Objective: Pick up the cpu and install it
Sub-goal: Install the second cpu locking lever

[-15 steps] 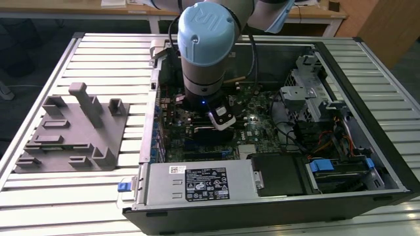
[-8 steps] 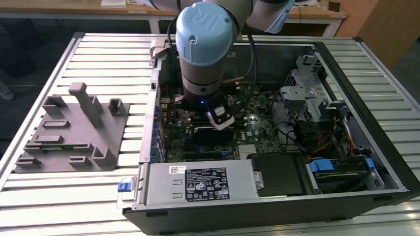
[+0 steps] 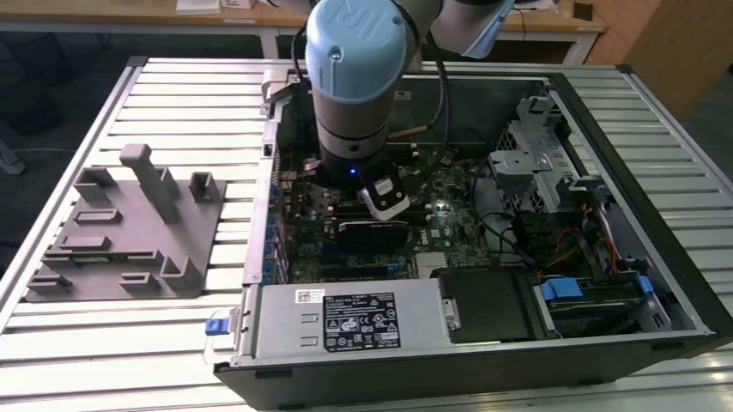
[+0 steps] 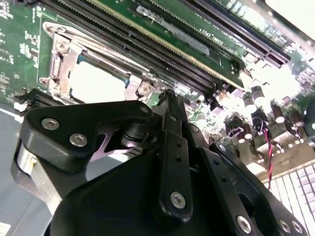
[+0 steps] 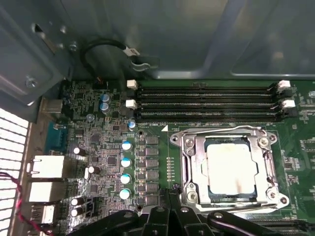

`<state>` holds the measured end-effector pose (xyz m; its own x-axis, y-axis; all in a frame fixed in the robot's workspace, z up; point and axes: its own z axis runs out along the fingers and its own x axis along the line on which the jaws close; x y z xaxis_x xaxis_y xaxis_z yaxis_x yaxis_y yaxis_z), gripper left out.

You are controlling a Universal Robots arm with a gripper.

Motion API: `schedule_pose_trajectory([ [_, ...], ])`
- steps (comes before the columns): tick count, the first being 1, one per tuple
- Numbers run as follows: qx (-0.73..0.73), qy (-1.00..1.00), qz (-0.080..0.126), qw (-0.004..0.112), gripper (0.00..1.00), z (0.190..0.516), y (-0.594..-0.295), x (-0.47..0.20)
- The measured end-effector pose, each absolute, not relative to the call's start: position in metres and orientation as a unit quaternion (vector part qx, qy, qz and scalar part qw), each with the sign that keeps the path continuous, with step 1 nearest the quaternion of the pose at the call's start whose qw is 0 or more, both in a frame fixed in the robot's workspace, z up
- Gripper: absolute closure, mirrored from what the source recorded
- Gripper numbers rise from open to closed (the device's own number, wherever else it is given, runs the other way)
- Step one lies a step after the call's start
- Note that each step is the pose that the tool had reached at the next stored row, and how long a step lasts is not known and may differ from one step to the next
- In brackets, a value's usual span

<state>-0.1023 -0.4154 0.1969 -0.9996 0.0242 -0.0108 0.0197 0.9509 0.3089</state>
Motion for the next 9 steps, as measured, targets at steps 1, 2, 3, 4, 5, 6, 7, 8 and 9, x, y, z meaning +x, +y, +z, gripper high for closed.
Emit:
schedule_pose_trajectory([
  [1,0.012,0.988,0.154,0.007,0.89,0.1989,-0.415,-0.1022],
  [2,0.013,0.988,0.152,0.008,0.89,0.2006,-0.4146,-0.1022],
  [3,0.014,0.989,0.148,0.008,0.89,0.2021,-0.4142,-0.1022],
  [4,0.016,0.989,0.144,0.008,0.89,0.2034,-0.414,-0.1022],
  [5,0.018,0.99,0.14,0.009,0.89,0.2046,-0.4137,-0.1022],
  [6,0.02,0.991,0.136,0.009,0.89,0.2053,-0.4135,-0.1022],
  [7,0.022,0.991,0.132,0.009,0.89,0.2055,-0.413,-0.1021],
  [8,0.024,0.991,0.131,0.009,0.89,0.2055,-0.412,-0.1019],
  [9,0.025,0.991,0.13,0.01,0.89,0.2055,-0.4106,-0.1015],
])
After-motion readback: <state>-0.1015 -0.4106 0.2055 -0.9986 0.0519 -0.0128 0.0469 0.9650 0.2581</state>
